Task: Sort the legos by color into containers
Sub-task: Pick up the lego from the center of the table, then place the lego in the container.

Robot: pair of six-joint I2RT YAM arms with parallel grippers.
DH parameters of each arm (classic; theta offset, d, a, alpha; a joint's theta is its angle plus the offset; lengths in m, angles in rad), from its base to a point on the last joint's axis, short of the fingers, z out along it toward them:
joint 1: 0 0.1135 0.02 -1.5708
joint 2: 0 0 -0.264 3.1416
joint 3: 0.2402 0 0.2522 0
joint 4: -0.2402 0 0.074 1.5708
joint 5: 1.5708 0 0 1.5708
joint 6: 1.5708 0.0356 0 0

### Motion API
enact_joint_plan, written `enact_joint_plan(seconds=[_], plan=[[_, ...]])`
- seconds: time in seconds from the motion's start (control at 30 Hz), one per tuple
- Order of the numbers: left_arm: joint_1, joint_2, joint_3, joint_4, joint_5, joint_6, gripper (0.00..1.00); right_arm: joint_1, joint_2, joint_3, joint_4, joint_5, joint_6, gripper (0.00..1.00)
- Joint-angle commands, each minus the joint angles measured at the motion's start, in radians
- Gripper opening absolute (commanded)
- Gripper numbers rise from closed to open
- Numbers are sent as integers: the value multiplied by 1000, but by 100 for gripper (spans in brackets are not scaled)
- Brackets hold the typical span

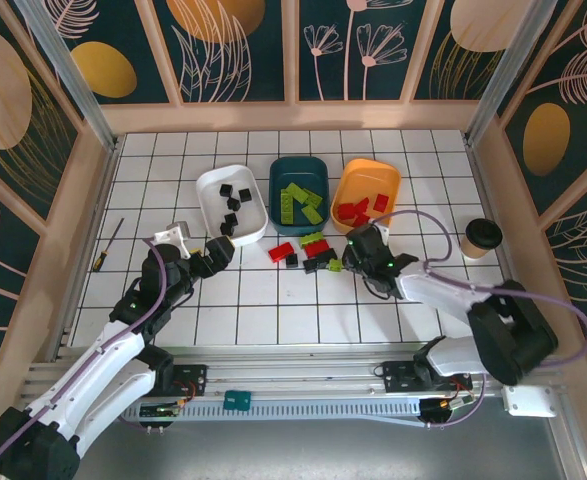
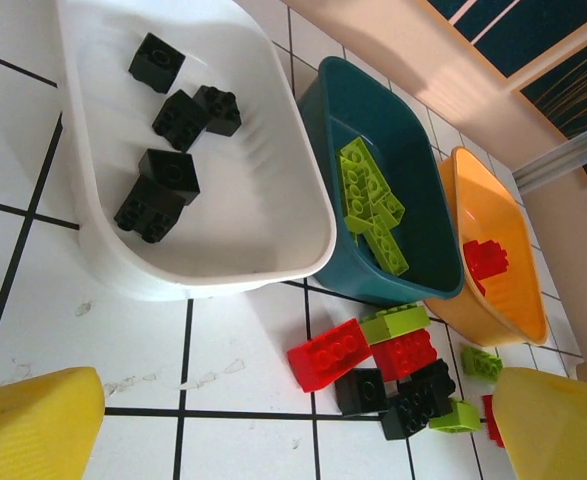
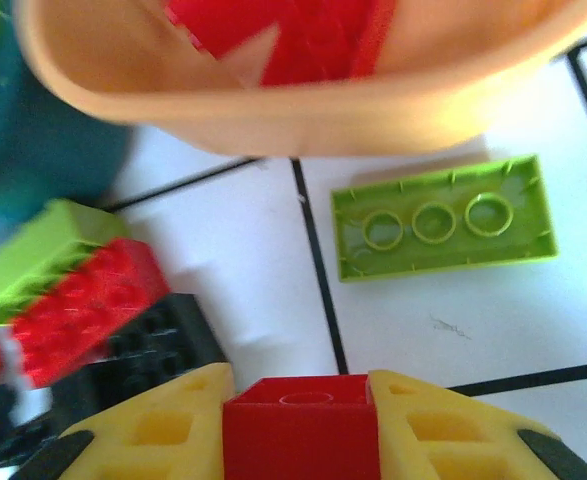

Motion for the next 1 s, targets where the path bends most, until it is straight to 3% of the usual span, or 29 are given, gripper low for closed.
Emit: enact_joint_plan(seconds=[0.0, 0.1, 0.2, 0.5, 0.57, 0.67, 0.73, 0.97], plan=[[1, -2, -18, -5, 28, 10, 99, -1, -134, 33, -80, 24, -46, 22], [1, 1, -22, 0, 32, 4, 99, -47, -164, 111, -100, 37, -92, 22], [1, 7, -26, 5, 32, 3, 99, -124, -89, 177, -45, 3, -126, 22], [0, 54, -12, -7, 76, 26, 99, -249, 321, 404, 64, 8, -210, 24], [-7, 62, -5, -22, 76, 36, 98, -254, 384, 458, 42, 16, -219, 32], [-27, 67, -4, -34, 66, 43, 97, -254, 407, 501, 15, 28, -224, 59], [-38, 69, -8, -34, 64, 43, 95, -245, 374, 495, 14, 27, -223, 69], [-46, 53, -39, -17, 54, 29, 99, -51, 166, 305, 17, 59, -200, 79]])
